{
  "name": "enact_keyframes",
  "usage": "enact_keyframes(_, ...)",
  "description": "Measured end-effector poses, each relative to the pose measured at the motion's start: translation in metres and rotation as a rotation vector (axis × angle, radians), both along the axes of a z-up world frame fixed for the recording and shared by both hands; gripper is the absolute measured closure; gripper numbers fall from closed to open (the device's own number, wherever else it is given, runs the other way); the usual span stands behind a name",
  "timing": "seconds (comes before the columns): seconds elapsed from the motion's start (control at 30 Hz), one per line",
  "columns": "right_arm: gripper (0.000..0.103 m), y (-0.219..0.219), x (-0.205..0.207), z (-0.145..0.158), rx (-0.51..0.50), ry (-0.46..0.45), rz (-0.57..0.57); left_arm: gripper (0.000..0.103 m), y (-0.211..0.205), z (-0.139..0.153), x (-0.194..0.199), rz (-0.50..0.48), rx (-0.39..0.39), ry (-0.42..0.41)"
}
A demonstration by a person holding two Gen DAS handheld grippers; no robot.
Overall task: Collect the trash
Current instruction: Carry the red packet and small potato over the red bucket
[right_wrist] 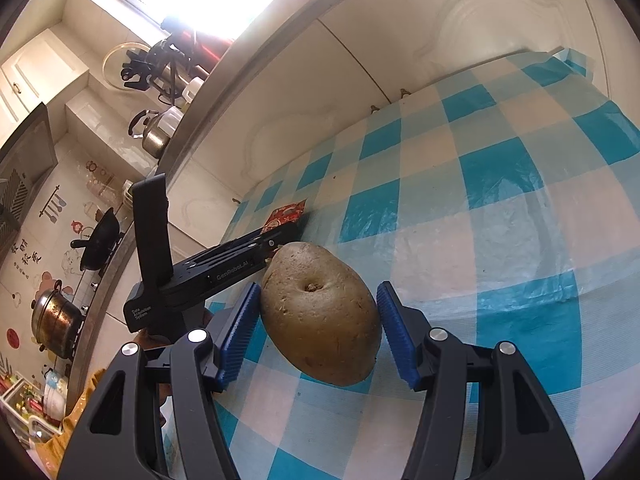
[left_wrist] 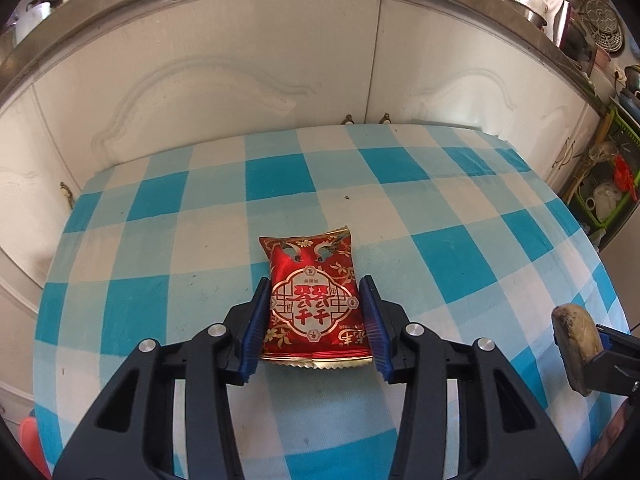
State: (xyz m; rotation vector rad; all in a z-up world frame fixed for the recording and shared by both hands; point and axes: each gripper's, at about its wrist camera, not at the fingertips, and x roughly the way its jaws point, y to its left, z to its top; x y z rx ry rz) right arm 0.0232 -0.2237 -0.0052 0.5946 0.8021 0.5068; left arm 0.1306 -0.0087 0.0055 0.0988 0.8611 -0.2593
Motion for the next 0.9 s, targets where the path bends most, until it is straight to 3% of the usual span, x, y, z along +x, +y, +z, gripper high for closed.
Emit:
enact_keyframes(0.57,0.042,0.003,-0.001,0.000,-0.035,-0.003,0.000,0.057,0.037,0.013,-0.083,0.112,-0.059,-0.011)
enact_keyframes(0.9,0.042,0.003,-0.008,0.001,-0.063,0.002,-0.021,0.057,0.069,0.023,-0.121,0.201,-0.047,-0.037)
